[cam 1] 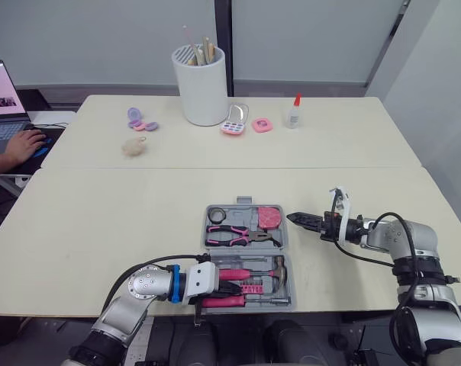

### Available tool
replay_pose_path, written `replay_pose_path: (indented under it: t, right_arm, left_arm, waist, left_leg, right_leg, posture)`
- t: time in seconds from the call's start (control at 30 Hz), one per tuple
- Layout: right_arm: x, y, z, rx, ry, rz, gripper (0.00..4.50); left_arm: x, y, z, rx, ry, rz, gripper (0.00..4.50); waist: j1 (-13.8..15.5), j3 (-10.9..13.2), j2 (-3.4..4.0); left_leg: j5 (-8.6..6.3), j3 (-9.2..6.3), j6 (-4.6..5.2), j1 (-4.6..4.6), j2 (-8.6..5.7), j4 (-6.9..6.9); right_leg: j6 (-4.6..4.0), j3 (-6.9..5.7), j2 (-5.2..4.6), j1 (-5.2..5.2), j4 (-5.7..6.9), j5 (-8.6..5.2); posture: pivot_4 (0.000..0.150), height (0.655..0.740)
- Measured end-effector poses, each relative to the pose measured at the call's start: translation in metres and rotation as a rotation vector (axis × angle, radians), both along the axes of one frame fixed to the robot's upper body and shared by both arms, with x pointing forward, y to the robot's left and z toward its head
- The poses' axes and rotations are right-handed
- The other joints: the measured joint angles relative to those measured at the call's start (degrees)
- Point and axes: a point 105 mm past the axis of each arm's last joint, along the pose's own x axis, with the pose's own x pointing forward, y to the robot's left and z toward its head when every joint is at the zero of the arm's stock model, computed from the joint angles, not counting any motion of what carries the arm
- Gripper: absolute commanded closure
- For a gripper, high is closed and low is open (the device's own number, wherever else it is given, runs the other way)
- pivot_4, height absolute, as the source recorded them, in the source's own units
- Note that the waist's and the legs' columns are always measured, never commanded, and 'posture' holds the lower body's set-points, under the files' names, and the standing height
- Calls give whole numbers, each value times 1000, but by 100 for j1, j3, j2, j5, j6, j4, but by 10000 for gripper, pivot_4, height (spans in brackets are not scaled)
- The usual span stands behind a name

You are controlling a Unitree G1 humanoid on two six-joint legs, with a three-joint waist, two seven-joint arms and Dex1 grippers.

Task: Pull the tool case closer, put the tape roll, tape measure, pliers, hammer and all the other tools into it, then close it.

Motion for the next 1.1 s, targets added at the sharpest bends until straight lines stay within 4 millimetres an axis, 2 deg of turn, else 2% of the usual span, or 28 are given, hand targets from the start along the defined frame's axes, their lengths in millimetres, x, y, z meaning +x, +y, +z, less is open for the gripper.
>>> replay_pose_path:
  t: [0.2, 0.43, 0.77, 1.1]
  right_arm:
    - [13, 12, -15, -1, 35, -10, 406]
    - [29, 28, -20, 0, 21, 7, 406]
    - [30, 44, -23, 80, 72, 27, 406]
    - [29, 44, -20, 116, 68, 39, 406]
  left_arm:
    - [-2, 1, -3, 6, 1, -7, 45000]
    - [-3, 5, -7, 21, -3, -10, 45000]
    - [-2, 10, -7, 55, -17, -21, 45000]
    - [-4, 10, -7, 71, -2, -26, 45000]
  waist:
    - [-1, -13, 18]
    - [-16, -72, 25]
    - [-130, -99, 32]
    - [-146, -98, 35]
  left_leg:
    - [0, 1, 0, 3, -1, 0]
    - [0, 2, 0, 17, 1, -1]
    - [-1, 5, 1, 52, 5, -22]
    - [-1, 8, 1, 53, 6, -31]
  right_leg:
    - [0, 0, 1, 1, 0, 0]
    - [0, 1, 7, 11, 0, 0]
    - [-3, 6, 5, 38, -4, 0]
    - [-4, 9, 6, 36, -12, -1]
  posture:
    - [1500, 7400]
    - [1500, 7400]
    - [1500, 7400]
    - [1500, 7400]
